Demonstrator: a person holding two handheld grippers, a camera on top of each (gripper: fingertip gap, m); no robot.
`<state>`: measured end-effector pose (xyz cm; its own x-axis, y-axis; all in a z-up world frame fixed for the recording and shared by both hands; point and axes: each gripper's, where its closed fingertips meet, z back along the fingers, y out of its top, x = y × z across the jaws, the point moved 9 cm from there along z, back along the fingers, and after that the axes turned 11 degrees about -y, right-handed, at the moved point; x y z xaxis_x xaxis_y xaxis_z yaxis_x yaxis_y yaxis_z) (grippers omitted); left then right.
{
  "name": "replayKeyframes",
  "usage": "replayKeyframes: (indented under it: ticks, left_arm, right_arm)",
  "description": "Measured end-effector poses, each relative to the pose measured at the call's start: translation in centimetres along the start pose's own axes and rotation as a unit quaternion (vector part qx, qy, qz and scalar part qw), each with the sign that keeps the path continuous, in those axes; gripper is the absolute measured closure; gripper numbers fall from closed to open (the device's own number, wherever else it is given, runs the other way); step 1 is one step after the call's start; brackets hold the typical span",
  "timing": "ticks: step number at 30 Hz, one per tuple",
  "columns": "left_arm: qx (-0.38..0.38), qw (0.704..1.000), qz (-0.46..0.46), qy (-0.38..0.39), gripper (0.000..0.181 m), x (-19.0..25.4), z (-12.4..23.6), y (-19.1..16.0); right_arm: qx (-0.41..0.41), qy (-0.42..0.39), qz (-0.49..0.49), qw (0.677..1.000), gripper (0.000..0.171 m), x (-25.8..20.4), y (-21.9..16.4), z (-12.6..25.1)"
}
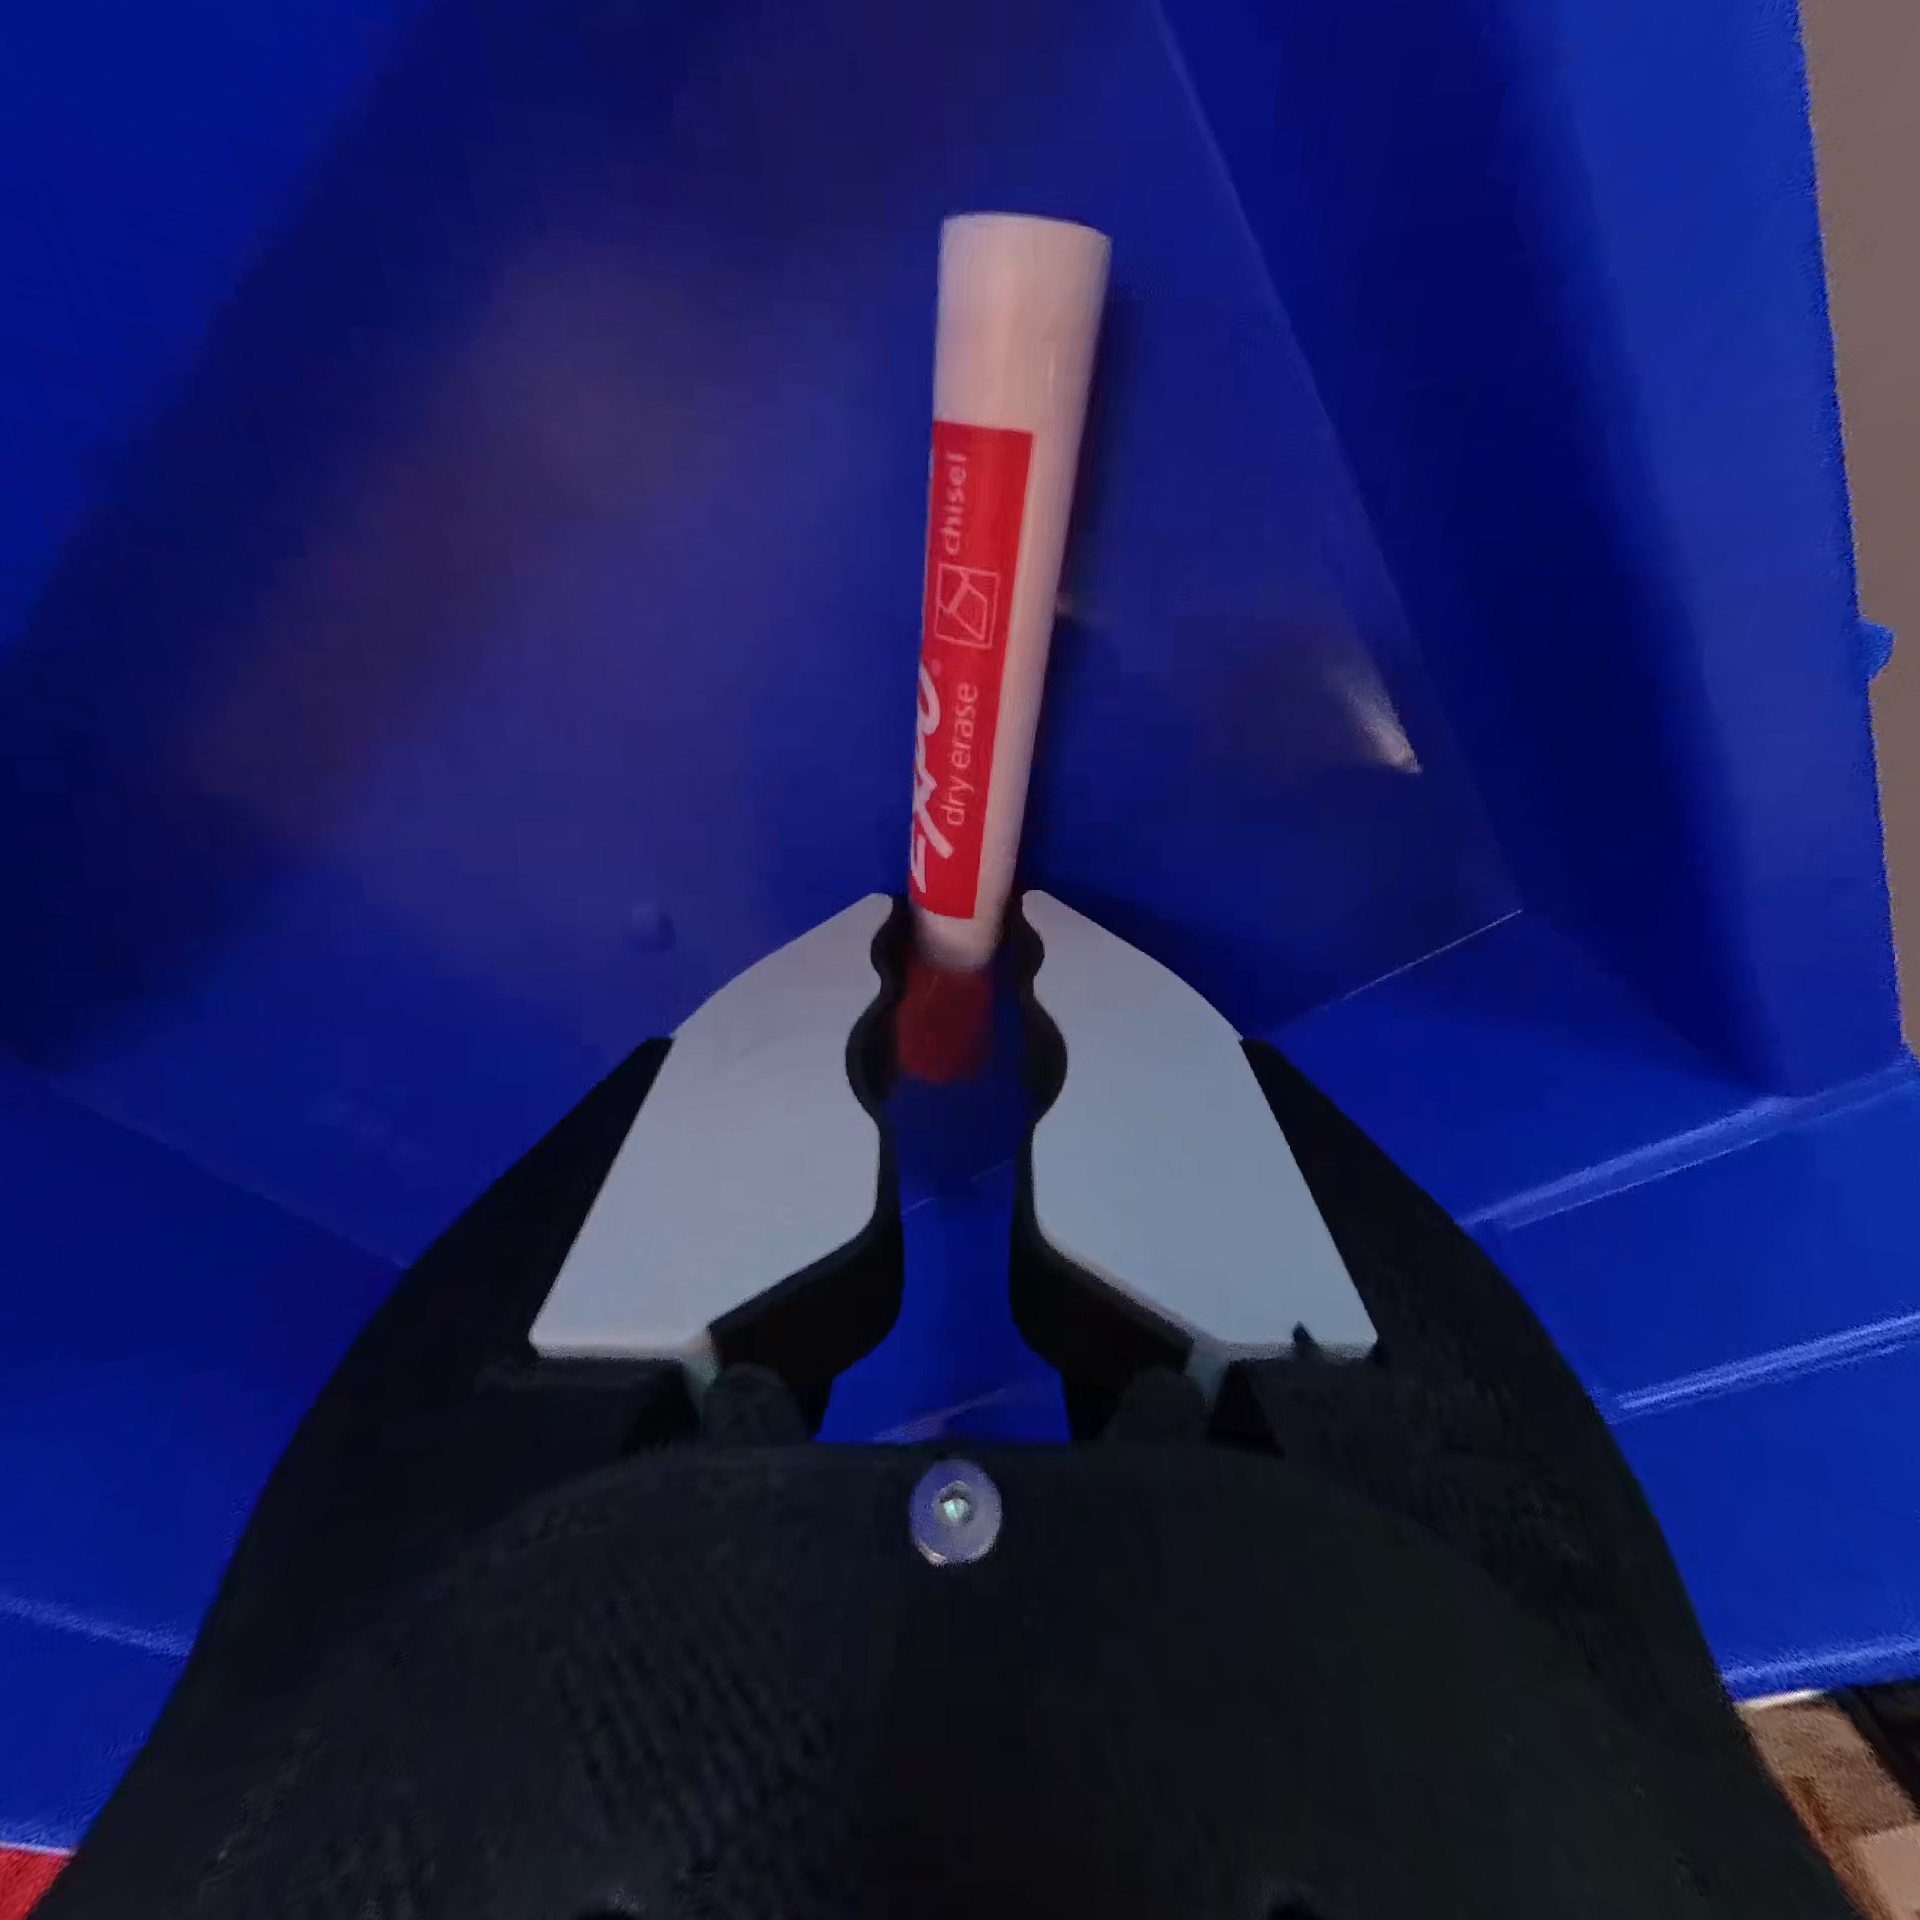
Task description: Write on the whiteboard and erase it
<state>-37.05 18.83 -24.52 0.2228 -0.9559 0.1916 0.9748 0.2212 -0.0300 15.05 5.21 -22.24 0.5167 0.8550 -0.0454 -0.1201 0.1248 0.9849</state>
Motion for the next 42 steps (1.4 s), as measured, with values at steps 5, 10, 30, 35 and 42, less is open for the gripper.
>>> replayKeyframes:
  ticks: [5,10,30,35,42]
  left_arm:
    - [0.138,0.985,0.016,0.097,0.163,2.3,5.2,0.2]
    - [0.312,0.932,-0.099,0.158,0.164,10.5,9.8,7.4]
    - [0.412,0.878,-0.239,-0.048,0.164,20.4,-1.3,22.9]
    - [0.414,0.879,-0.227,-0.064,0.164,20.4,-1.9,23.2]
    - [0.424,0.873,-0.220,-0.097,0.164,20.7,-2.2,23.3]
  right_arm:
    - [-0.029,-0.027,0.065,0.997,0.112,-0.5,-0.5,-0.3]
    - [-0.032,-0.036,0.110,0.993,0.111,-1.6,0.0,-2.1]
    - [-0.085,0.098,0.220,0.967,0.121,-8.2,0.4,-7.9]
    - [-0.096,0.105,0.211,0.967,0.121,-8.3,-0.7,-8.7]
    - [-0.102,0.109,0.207,0.967,0.122,-8.5,-1.5,-9.0]
